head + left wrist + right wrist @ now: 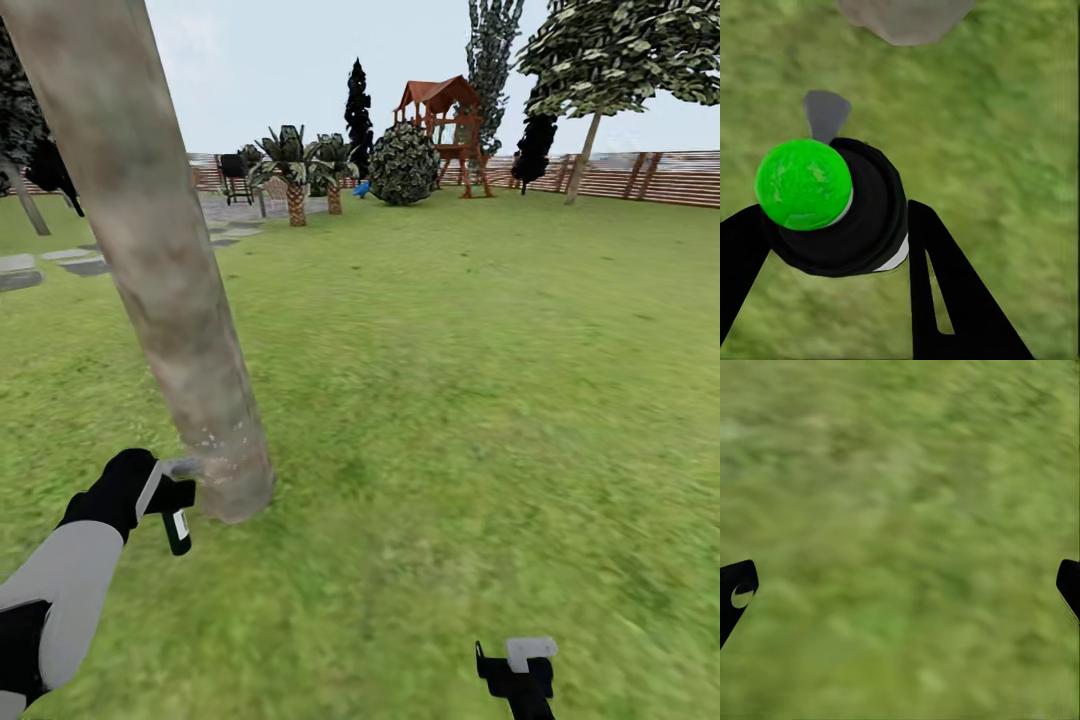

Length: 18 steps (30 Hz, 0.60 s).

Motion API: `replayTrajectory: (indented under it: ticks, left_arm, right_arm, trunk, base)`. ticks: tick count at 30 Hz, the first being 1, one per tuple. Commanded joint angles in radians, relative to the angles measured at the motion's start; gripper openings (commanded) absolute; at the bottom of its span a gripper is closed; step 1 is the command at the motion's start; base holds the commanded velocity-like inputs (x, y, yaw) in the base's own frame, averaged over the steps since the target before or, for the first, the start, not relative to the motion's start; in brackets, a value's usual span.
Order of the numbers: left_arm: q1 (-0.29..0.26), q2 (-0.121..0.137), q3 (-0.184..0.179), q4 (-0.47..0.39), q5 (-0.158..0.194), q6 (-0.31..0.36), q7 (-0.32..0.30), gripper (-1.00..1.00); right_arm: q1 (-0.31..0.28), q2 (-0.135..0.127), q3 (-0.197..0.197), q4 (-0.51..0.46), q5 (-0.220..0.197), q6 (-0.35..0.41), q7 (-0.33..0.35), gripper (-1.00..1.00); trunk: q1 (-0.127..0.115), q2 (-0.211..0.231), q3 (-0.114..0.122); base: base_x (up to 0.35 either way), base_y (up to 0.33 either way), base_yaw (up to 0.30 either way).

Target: In the garden, pick up the pesticide atomizer on the floor and spray pesticide onto both trees until each tree trunk is fully covered.

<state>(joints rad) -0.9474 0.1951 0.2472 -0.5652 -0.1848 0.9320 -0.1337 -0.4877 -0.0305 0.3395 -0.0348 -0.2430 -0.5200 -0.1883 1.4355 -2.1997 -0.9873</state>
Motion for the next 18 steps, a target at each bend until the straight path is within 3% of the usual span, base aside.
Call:
replayTrajectory:
  ticks: [1, 11, 18]
  left_arm:
    - [0.001, -0.003, 0.005, 0.004, -0.013, -0.004, -0.009, -1.0]
    - [0.039, -0.001, 0.007, 0.006, -0.016, -0.017, -0.006, -1.0]
    - [0.057, -0.002, 0.004, -0.003, -0.014, -0.017, -0.006, -1.0]
  right_arm:
    - [0.0, 0.0, 0.009, 0.0, -0.007, -0.002, -0.003, 1.0]
    - [0.0, 0.0, 0.009, 0.0, -0.007, -0.002, -0.003, 1.0]
    - [0.0, 0.0, 0.009, 0.0, -0.007, -0.002, -0.003, 1.0]
  trunk:
    - [0.0, 0.0, -0.001]
    - [0.0, 0.0, -0.001]
    - [0.0, 0.0, -0.001]
  base:
    - [0.196, -0.173, 0.11]
    - [-0.019, -0.198, 0.016]
    - [0.068, -0.056, 0.18]
